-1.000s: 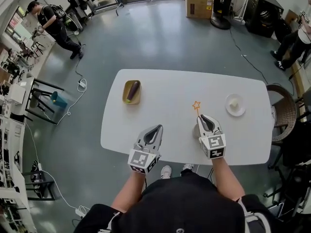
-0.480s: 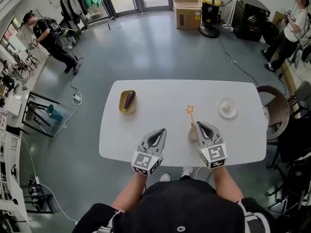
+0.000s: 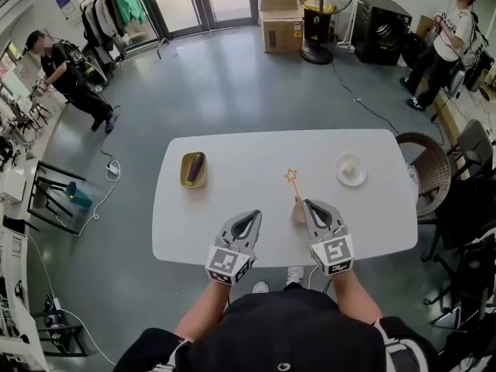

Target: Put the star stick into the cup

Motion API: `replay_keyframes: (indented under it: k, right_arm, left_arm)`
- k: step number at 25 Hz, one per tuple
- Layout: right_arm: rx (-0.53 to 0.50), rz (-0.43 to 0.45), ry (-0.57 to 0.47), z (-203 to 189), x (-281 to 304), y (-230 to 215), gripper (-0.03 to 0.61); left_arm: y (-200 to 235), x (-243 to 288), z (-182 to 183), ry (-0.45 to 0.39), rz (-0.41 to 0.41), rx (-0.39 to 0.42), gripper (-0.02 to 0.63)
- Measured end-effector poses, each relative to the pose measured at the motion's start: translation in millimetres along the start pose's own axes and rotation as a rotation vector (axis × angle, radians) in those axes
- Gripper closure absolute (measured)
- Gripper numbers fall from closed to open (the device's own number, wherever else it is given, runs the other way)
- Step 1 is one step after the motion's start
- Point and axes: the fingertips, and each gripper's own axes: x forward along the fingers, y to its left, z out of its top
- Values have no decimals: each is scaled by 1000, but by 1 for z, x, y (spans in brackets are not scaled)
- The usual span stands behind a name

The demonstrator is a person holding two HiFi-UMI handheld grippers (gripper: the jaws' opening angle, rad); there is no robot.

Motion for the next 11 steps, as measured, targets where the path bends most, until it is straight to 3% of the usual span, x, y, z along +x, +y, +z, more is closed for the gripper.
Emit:
replay_keyframes:
  k: [11]
  right_arm:
    - [19,-34,-20,-3,-6,11,574]
  left_arm:
    - [-3,-8,-3,13,-34,16,606]
